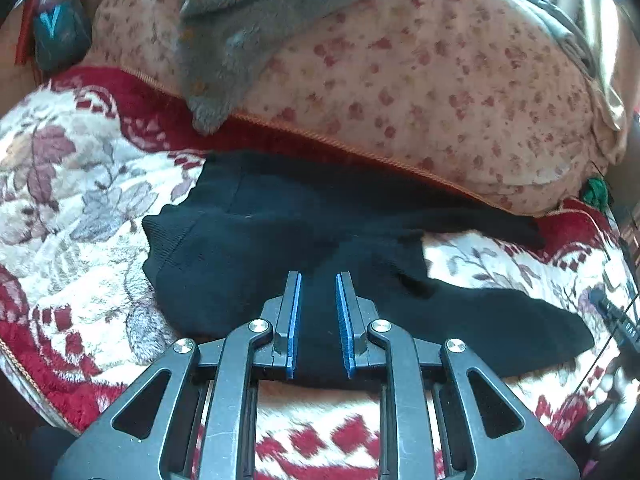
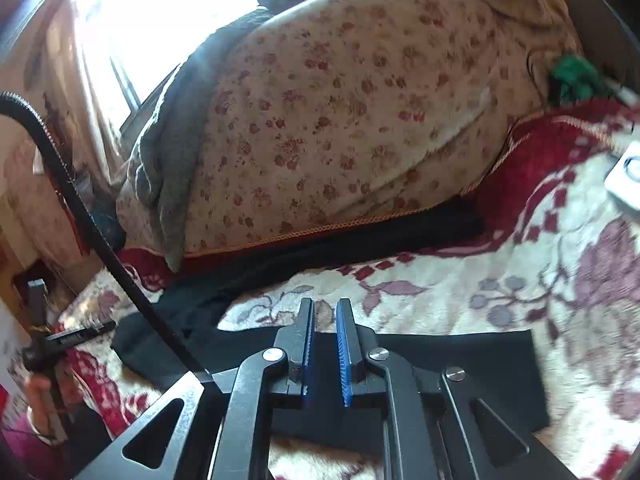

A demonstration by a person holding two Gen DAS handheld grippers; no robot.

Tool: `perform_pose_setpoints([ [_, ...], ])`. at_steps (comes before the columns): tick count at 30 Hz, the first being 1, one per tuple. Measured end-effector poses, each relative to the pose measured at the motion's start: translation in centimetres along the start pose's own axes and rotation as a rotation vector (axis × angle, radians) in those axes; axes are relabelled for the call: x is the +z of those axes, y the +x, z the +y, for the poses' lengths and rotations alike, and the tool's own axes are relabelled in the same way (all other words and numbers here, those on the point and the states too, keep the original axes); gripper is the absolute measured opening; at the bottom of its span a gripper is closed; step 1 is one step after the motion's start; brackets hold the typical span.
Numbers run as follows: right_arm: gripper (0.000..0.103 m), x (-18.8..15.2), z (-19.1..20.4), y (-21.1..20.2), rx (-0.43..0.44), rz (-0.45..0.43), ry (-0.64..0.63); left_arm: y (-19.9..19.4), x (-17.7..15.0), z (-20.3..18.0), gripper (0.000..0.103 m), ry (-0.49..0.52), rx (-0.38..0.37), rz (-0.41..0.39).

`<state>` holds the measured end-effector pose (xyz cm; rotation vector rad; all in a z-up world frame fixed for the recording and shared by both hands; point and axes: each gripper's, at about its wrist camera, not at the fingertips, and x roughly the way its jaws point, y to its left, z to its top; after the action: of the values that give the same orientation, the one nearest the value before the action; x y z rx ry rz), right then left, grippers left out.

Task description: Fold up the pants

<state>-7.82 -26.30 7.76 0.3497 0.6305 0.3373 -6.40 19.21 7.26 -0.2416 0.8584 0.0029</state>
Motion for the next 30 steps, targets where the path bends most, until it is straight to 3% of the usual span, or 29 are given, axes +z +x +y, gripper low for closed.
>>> perform_pose_setpoints([
  [6, 0.034, 1.0, -1.9, 4.1, 0.005, 0.059, 0.078, 3.3, 2.1, 2.7, 0.016, -0.035, 0.030, 0.065],
  [11, 0.043, 2.4, -4.6, 6.9, 0.025, 0.103, 0.199, 5.5, 4.6, 4.8, 0.017, -0.064, 0.039, 0.086],
  [12, 0.044, 2.8, -5.2, 7.4, 0.015, 0.113, 0.220, 5.8, 5.0, 5.2, 0.021, -0.065, 0.041, 0.090],
  [15, 0.051, 3.5, -6.5, 8.5, 0.019, 0.141, 0.262, 7.0, 6.6, 6.3, 0.046, -0.070, 0.034, 0.102],
  [22, 0.053, 4.5, -10.4, 11.0, 0.046, 0.165, 0.426, 10.0, 9.1, 10.5, 0.046, -0.131, 0.094, 0.153],
  [30, 0.054, 4.9, -14.4, 13.8, 0.054, 0.143, 0.608, 13.8, 10.2, 13.3, 0.046, -0.196, 0.080, 0.248],
])
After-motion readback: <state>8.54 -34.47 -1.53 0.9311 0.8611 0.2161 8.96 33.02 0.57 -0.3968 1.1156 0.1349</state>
